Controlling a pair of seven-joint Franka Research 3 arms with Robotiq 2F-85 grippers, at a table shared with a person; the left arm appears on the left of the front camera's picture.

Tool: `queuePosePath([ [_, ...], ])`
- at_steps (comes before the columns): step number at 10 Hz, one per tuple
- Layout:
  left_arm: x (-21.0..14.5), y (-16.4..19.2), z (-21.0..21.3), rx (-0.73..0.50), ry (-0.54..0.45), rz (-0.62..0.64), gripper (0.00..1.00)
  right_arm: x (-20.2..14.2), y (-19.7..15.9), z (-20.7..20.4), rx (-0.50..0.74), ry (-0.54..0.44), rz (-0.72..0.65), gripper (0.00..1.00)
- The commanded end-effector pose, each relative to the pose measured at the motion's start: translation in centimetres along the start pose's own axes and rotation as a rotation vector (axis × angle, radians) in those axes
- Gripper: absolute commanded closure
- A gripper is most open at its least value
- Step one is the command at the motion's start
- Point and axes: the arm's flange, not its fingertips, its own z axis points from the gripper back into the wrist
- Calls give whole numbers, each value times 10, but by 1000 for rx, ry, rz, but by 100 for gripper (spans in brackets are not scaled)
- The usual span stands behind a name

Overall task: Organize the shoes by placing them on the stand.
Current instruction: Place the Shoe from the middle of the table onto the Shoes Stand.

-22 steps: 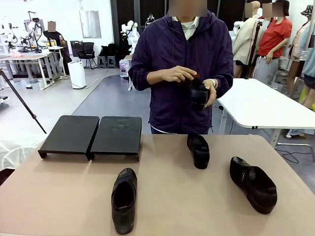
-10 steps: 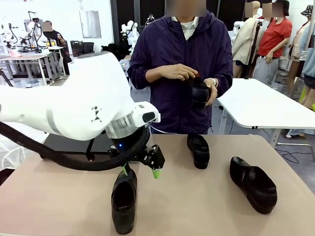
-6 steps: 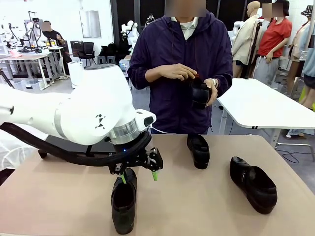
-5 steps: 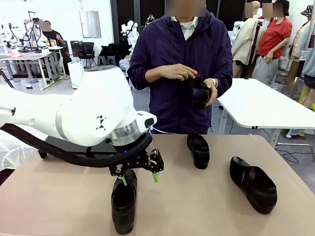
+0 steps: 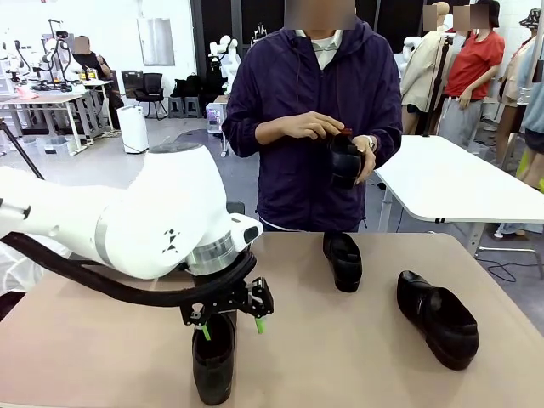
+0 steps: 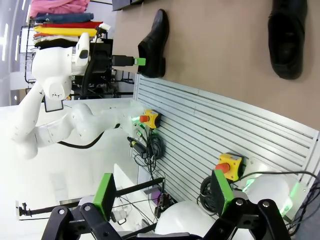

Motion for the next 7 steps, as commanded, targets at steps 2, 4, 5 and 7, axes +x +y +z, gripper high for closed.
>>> queuePosePath([
  [2,0,-3,-29,38,-17,-2,0,0,2,1,18,1,8,0],
  [4,4,-1,-48,30,-95,-12,0,0,2,1,18,1,8,0],
  [5,5,0,-57,48,-133,-27,0,0,2,1,18,1,8,0],
  [7,7,3,-66,68,-159,-59,45,0,2,1,18,1,8,0],
])
